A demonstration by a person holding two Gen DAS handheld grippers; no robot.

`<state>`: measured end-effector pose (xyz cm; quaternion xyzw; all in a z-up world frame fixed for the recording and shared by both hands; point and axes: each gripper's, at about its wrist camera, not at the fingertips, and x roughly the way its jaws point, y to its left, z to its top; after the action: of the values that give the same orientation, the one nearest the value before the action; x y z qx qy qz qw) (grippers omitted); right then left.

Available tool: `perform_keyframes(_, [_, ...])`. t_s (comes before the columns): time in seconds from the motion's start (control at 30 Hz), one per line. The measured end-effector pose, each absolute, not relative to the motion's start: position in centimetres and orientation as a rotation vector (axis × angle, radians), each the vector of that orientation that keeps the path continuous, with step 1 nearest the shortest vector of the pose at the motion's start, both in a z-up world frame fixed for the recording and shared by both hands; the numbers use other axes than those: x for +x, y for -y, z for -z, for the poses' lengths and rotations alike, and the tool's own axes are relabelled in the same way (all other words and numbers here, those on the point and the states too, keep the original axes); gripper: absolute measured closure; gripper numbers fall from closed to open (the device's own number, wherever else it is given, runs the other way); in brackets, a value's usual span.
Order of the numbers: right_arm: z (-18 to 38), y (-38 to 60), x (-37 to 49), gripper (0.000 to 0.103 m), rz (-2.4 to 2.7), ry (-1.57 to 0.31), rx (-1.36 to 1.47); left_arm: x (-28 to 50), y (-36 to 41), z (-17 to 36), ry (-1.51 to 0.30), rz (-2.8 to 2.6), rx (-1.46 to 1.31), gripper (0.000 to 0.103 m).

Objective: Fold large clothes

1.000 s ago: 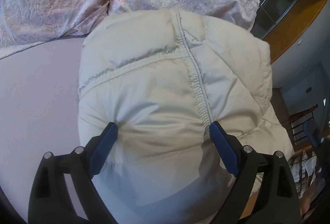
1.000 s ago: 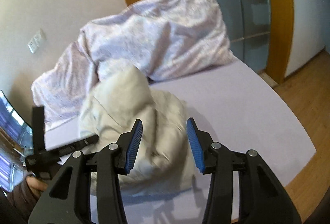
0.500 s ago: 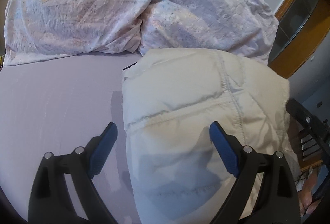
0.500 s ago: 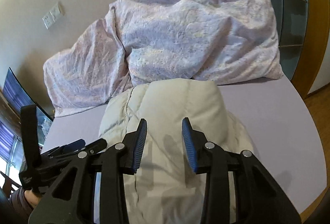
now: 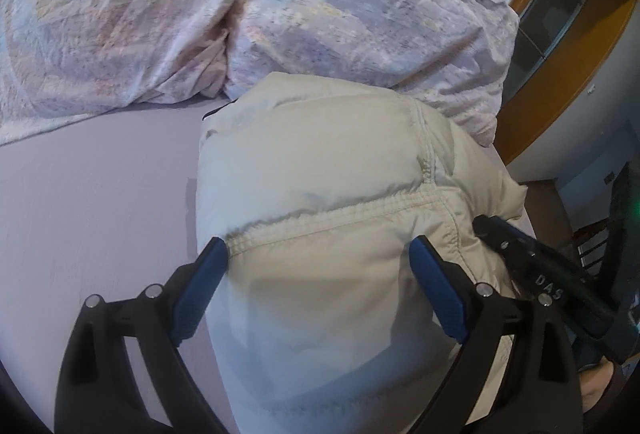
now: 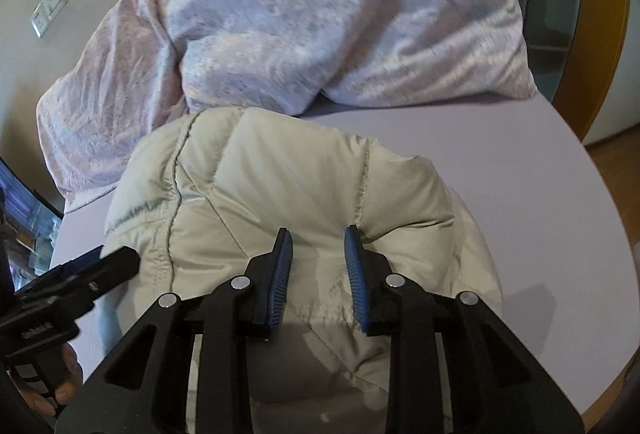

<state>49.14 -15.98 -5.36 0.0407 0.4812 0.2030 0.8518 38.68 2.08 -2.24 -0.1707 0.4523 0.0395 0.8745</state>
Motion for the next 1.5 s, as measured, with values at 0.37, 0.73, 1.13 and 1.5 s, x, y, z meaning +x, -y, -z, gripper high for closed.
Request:
perform_keyframes(0.37, [8.0, 17.4, 49.7, 0.075, -0.424, -1.014, 0.172, 39.4, -0.6, 4.3, -0.928, -0.098, -0.28, 0.002])
perform_keyframes(0.73, [9.4, 17.1, 49.4, 0.075, -0.429, -0.978, 0.162, 39.2, -0.2, 5.9, -0.9, -0.121, -0.228, 0.002])
perform_keyframes(1.13, [10.0, 16.9, 49.0, 0.075, -0.437, -0.931, 0.136, 39.1, 0.0, 6.9, -0.883, -0.139, -0.199, 0.002])
perform_keyframes(1.5, [5.0, 17.5, 50.2, 0.075, -0.394, -0.892, 0.191, 40.2, -1.8, 3.2, -0.858, -0.175, -0.192, 0.002])
